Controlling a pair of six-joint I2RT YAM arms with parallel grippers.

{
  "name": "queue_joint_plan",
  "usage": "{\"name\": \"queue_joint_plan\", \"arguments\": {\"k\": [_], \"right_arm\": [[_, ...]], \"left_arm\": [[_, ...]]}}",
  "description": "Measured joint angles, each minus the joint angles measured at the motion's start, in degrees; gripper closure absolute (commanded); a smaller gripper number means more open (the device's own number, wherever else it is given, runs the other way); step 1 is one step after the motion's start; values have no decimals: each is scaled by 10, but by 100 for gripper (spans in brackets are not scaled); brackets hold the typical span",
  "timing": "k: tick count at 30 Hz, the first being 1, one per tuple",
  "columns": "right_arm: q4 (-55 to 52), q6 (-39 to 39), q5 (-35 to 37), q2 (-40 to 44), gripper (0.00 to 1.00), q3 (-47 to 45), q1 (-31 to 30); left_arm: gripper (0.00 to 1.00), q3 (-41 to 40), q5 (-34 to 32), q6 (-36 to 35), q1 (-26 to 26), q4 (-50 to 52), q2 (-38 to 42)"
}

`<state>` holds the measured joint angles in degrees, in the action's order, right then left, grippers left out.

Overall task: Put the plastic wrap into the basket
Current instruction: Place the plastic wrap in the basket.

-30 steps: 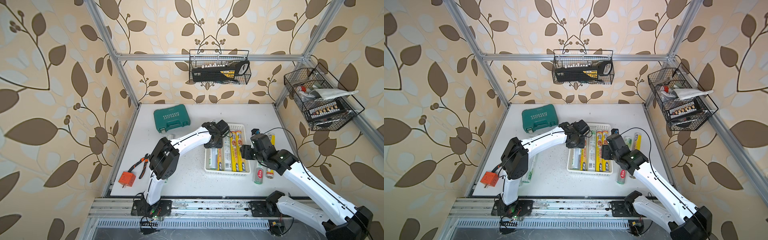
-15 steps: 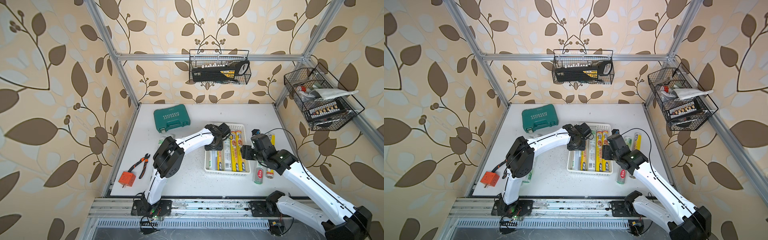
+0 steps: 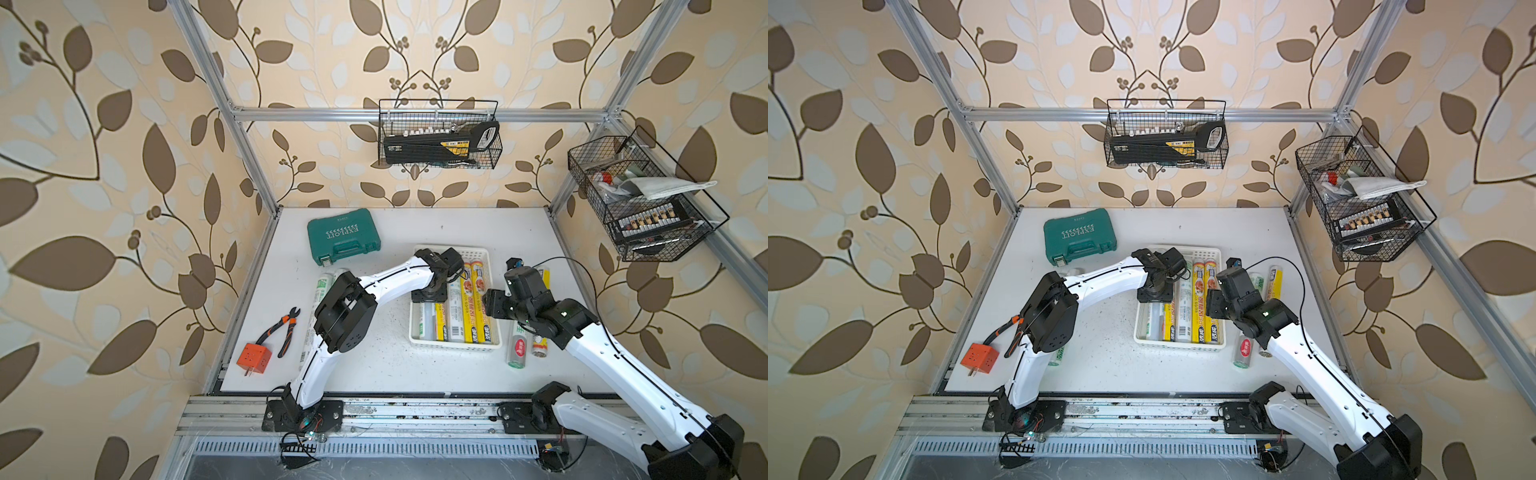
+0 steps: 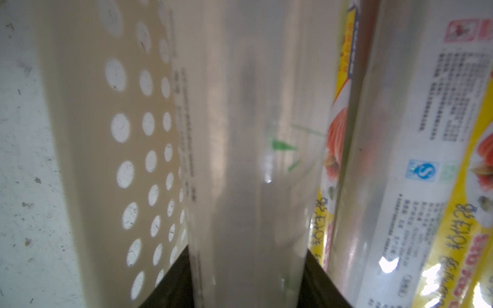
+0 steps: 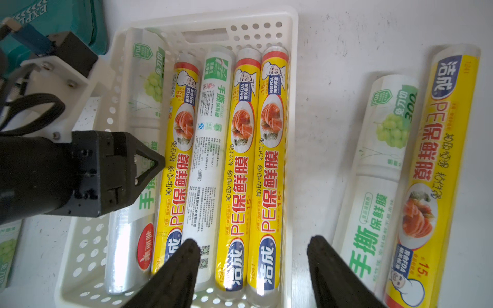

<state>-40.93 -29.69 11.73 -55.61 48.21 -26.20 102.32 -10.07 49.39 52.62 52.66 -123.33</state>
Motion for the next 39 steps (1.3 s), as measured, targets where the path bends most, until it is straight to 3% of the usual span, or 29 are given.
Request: {"name": "queue_joint_plan", "arguments": {"k": [15,26,33,39], "right_arm": [[-1,0,-8,-5,32,0,17],[-14,2,-7,-9,31,0,65],[-15,6,-1,1,27,-16,107],[-9,6,3,3,25,-45,150]], "left_arm": [[41,38,-20,0,0,14,-1],[41,31,-20,-16,0,8,11],[33,-33,-47,-27,3,-16,107],[15,-86,-115,-37,4,-25,210]]}}
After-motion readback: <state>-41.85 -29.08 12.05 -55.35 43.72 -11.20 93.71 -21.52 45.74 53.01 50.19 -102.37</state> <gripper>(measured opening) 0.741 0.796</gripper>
